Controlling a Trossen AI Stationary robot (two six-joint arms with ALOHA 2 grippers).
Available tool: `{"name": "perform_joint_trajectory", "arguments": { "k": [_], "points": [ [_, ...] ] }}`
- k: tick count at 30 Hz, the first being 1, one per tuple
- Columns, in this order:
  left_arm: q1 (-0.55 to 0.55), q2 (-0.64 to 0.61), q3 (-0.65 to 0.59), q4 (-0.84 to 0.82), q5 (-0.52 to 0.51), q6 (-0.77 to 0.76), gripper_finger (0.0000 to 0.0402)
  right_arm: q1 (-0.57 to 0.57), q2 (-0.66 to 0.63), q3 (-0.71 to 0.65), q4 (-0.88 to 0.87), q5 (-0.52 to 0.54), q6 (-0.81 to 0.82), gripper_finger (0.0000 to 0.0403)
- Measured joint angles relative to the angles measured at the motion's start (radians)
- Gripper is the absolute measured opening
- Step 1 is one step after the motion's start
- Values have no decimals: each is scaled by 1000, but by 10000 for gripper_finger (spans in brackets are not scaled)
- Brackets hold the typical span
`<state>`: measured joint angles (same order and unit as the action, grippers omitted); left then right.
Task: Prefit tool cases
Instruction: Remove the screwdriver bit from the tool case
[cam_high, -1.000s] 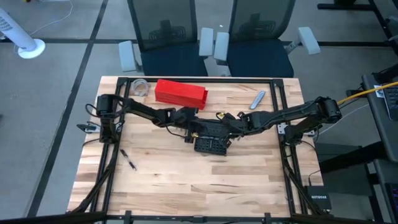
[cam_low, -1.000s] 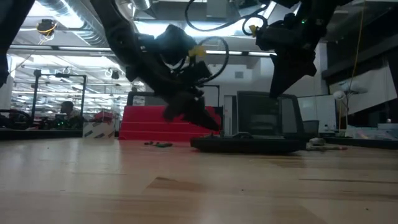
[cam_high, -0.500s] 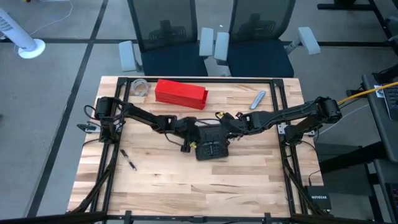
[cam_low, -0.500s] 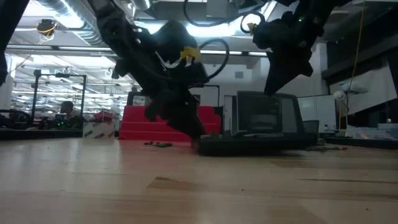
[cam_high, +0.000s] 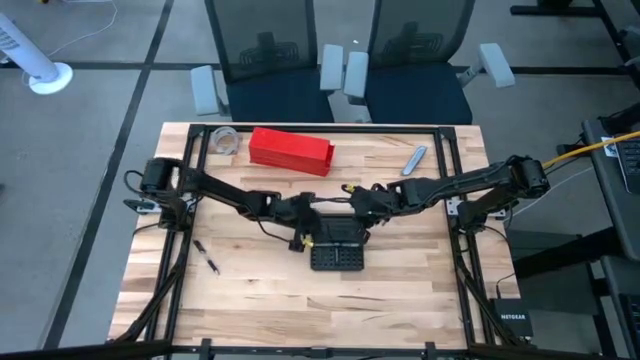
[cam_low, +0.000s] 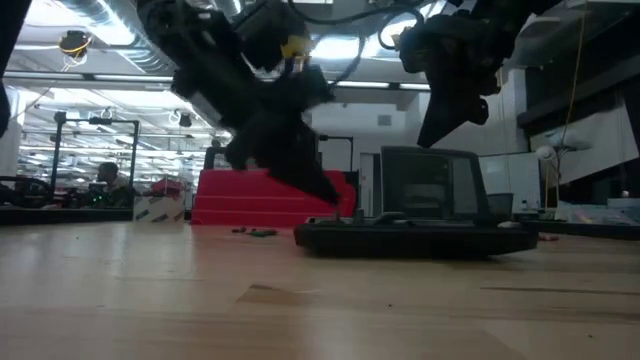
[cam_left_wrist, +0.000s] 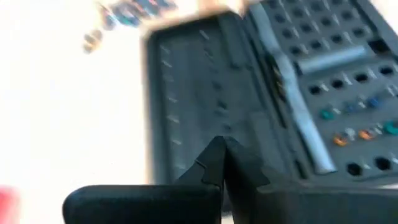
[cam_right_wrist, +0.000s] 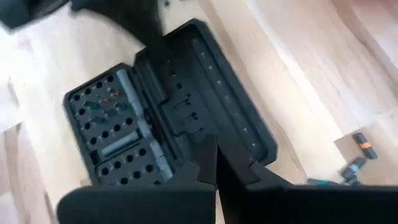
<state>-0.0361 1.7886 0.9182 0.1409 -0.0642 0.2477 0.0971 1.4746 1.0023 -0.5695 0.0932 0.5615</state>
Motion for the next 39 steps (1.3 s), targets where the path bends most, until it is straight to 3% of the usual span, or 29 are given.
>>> {"name": "perform_joint_trajectory", "arguments": {
  "k": [4,9,11,19,24,30,39],
  "points": [
    [7,-99,1,-93,-10,50,0,0,0,0,19,-71,-37,0],
    [-35,-171,-25,-234,-8,7,0,10,21,0,190,-337,-138,0],
    [-72,-169,-65,-229,-3,-34,0,28,49,0,244,-385,-191,0],
    [-197,-90,-193,44,1,-268,0,54,176,30,278,-399,-256,11],
    [-215,31,-178,177,9,-256,0,53,193,66,255,-394,-325,13],
    [-195,152,-102,288,42,-208,0,53,193,92,120,-316,-366,14],
    [-156,166,-65,281,43,-117,0,61,193,88,98,-357,-587,15]
  ]
}}
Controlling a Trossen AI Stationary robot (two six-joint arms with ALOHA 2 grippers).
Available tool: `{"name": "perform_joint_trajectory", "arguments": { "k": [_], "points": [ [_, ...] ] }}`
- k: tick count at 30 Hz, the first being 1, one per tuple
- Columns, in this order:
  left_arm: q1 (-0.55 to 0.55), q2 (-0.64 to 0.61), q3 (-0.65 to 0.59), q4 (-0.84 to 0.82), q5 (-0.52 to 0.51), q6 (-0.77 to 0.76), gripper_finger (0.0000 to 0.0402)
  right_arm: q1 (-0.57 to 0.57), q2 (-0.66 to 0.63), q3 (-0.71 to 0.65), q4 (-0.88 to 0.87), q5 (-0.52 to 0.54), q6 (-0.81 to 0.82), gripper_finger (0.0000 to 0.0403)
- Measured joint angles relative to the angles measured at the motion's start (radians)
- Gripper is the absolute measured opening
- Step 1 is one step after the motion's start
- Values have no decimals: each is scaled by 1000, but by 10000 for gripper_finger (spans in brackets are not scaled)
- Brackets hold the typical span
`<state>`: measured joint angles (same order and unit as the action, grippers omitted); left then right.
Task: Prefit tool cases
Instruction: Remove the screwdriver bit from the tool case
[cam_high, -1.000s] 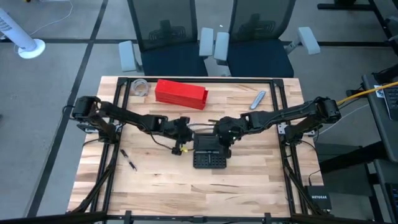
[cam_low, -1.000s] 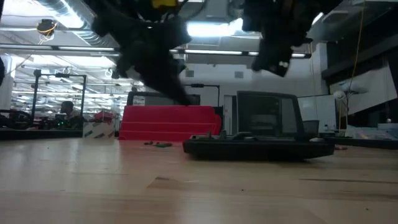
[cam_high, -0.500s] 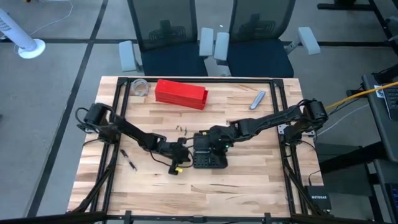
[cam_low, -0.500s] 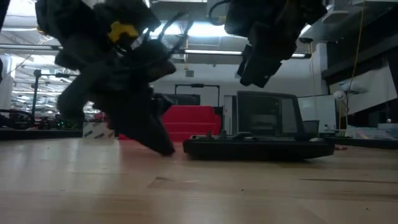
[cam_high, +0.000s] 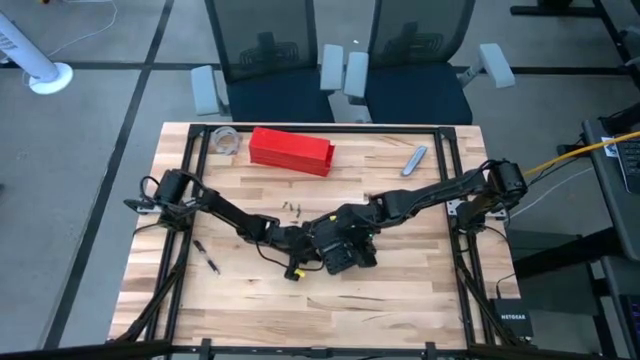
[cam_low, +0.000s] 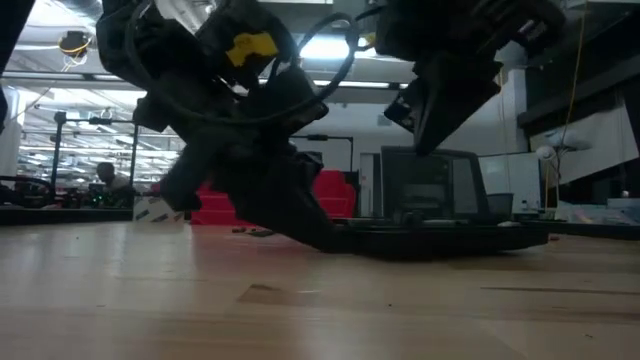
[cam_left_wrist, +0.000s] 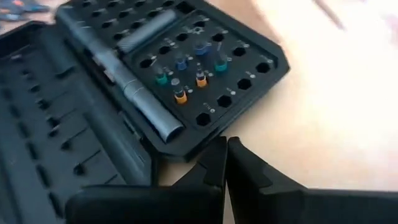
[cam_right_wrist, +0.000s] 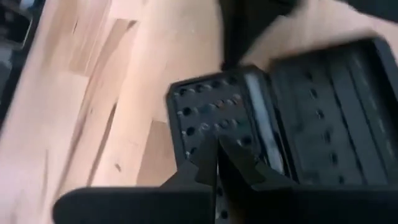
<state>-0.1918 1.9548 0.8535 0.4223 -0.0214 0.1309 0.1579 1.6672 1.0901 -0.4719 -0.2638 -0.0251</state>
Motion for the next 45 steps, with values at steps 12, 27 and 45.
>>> {"name": "perform_joint_trajectory", "arguments": {
  "k": [12,27,45],
  "points": [
    [38,-17,-1,-4,-73,14,0,1,48,2,15,52,-198,144],
    [-73,-27,0,-83,-126,-215,0,73,129,4,75,107,-211,146],
    [-76,-23,-2,-68,-146,-237,0,71,147,42,22,199,-181,104]
  ]
}}
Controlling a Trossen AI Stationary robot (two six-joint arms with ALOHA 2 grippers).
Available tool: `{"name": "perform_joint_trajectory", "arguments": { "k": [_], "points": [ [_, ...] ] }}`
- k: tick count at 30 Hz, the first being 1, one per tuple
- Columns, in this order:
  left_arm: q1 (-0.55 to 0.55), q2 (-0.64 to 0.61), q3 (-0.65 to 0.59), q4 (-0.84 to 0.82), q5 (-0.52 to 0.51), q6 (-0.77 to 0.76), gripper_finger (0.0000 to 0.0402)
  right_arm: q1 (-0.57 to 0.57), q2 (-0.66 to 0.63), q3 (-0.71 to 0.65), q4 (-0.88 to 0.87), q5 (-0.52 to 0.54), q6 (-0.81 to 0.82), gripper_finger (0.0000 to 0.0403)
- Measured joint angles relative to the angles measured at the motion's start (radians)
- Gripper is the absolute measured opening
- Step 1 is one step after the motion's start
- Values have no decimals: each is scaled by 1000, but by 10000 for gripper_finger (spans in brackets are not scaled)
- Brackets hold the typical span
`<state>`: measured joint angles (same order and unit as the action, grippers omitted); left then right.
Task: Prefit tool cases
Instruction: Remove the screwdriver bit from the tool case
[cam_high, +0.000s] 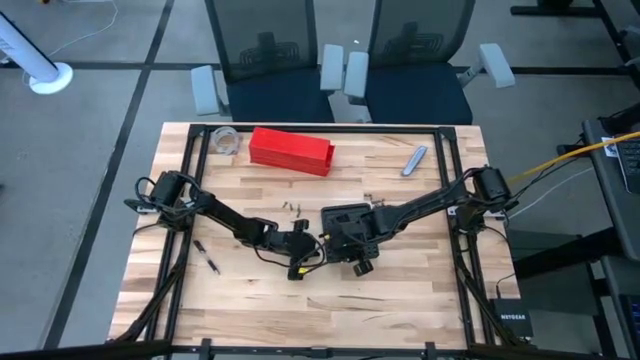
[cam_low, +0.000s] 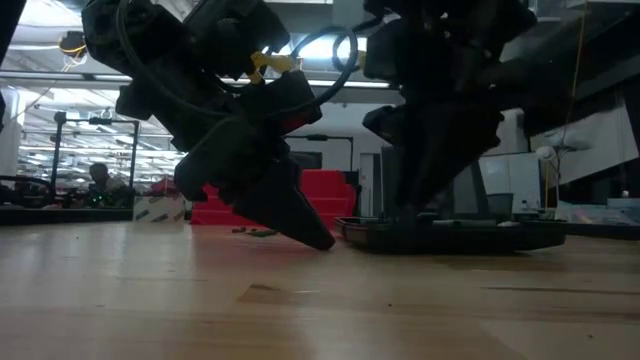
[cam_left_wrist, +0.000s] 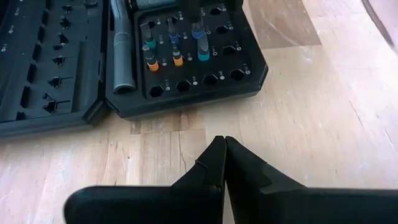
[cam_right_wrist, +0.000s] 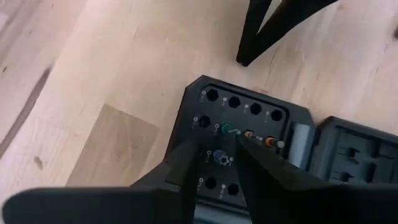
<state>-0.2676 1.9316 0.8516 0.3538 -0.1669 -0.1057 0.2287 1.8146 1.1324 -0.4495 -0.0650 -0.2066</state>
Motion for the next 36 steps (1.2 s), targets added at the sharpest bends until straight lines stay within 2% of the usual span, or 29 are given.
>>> {"name": "perform_joint_trajectory", "arguments": {
  "k": [12,17,27,33,36],
  "points": [
    [0,1,0,5,0,0,0,0,63,2,2,12,0,97],
    [0,-6,-1,1,-7,3,0,0,69,44,-71,28,-4,17],
    [-5,-24,-2,-28,-36,7,0,-30,71,185,-149,58,-10,7],
    [-13,-81,-2,-114,-62,8,0,-63,70,148,-209,54,-19,7],
    [-21,-139,-18,-139,-101,40,0,-69,70,131,-175,44,-10,7]
  ]
}}
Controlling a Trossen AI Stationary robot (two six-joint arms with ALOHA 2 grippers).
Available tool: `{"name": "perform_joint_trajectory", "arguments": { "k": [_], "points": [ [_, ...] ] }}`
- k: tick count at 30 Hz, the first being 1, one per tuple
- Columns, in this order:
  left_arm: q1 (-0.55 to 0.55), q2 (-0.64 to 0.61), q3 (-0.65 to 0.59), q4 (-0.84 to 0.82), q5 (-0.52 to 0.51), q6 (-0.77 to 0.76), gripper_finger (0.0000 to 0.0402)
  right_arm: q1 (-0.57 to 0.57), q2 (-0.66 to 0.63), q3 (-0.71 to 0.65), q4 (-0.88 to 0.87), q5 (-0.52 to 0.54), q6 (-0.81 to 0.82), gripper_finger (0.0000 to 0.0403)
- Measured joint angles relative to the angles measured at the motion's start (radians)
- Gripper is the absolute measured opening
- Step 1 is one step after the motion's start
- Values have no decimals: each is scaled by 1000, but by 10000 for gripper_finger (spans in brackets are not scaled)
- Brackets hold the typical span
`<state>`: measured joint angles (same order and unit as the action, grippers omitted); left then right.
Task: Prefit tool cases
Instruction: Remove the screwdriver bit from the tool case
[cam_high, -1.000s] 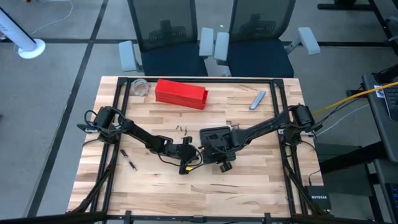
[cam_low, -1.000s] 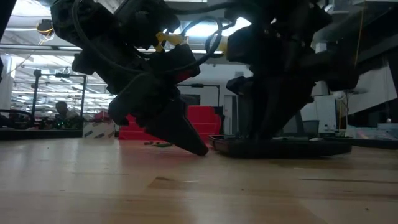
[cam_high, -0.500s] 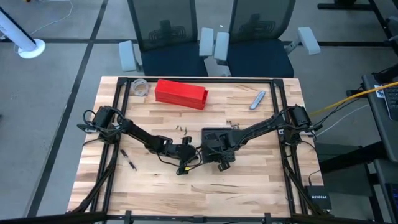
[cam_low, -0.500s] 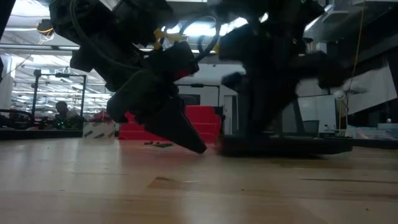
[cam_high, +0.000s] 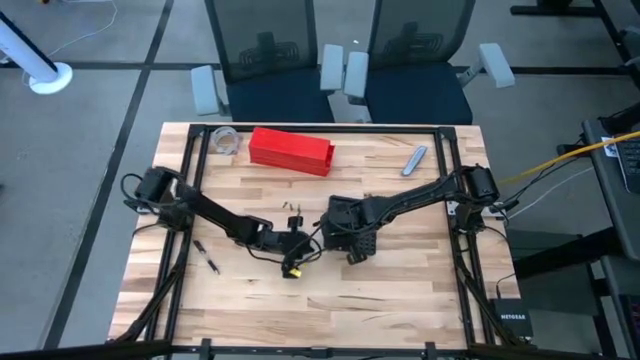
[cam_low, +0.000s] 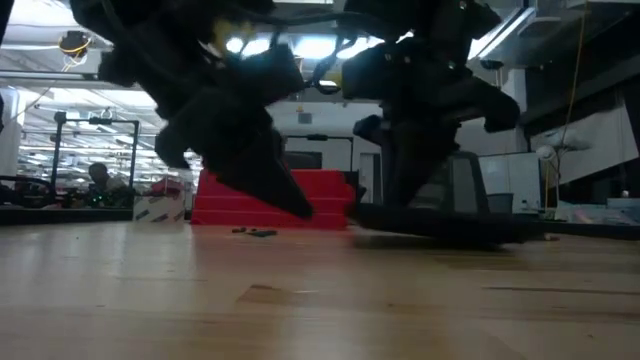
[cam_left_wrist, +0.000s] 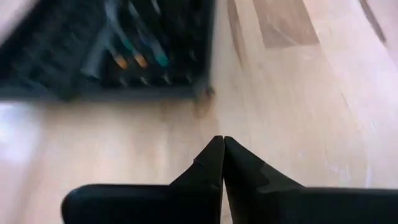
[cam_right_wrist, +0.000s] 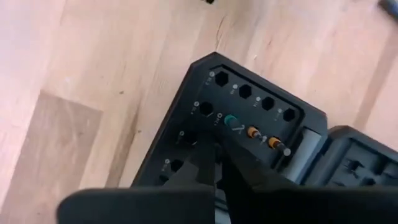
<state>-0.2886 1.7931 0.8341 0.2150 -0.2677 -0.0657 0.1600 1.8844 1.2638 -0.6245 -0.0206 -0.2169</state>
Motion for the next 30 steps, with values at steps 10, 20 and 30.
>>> {"name": "perform_joint_trajectory", "arguments": {
  "k": [10,20,30],
  "points": [
    [10,-6,-32,163,-42,82,0,3,9,-15,78,-42,16,7],
    [37,81,-32,282,22,92,0,3,14,21,37,-31,29,7],
    [40,-32,-30,51,-9,20,0,-57,-169,-22,-245,87,127,7]
  ]
}}
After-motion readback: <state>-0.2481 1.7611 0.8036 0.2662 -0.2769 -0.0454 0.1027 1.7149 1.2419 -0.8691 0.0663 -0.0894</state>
